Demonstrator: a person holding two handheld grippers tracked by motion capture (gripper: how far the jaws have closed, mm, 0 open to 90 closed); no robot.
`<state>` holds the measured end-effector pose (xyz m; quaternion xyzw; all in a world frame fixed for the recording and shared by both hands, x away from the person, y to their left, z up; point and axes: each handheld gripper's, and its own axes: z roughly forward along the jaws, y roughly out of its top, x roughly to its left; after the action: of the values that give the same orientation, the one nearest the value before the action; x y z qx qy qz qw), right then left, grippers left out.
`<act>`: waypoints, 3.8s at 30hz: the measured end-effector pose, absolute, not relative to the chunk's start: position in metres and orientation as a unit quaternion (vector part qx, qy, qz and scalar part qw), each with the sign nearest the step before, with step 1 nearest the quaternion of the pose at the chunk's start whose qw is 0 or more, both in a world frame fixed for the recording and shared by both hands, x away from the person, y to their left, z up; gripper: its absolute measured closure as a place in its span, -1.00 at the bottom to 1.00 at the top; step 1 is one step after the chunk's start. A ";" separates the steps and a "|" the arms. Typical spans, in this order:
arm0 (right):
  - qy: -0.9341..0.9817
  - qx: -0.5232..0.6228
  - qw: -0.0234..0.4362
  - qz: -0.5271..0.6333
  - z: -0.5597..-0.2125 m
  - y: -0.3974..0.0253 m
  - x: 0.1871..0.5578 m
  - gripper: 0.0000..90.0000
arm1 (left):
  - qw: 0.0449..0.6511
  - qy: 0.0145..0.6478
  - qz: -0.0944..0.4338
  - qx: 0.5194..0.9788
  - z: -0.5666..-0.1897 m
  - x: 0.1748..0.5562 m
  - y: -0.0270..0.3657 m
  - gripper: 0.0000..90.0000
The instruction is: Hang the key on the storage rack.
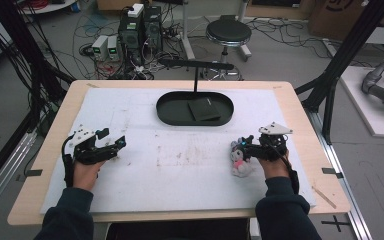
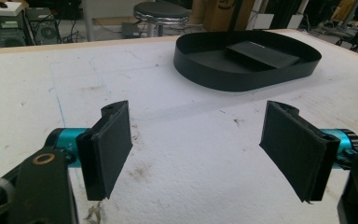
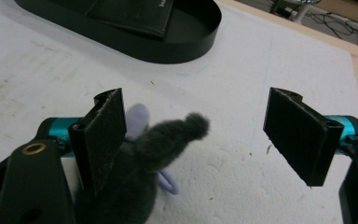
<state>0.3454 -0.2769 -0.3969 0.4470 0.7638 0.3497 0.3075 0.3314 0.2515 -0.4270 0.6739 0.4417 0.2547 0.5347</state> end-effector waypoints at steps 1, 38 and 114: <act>0.764 0.446 0.306 0.353 -0.395 -0.275 0.343 -0.52 | 0.535 0.440 0.255 0.675 -0.427 0.331 0.251 -0.46; 0.818 0.452 0.157 0.319 -0.423 -0.261 0.336 -0.15 | 0.533 0.440 0.255 0.677 -0.427 0.331 0.251 -0.46; 0.758 0.398 0.223 0.467 -0.285 -0.248 0.508 -0.05 | 0.536 0.436 0.256 0.676 -0.427 0.333 0.252 -0.46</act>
<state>0.5082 -0.2478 -0.2849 0.3976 0.7575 0.4673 0.2230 0.3333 0.2519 -0.4271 0.6763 0.4360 0.2562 0.5356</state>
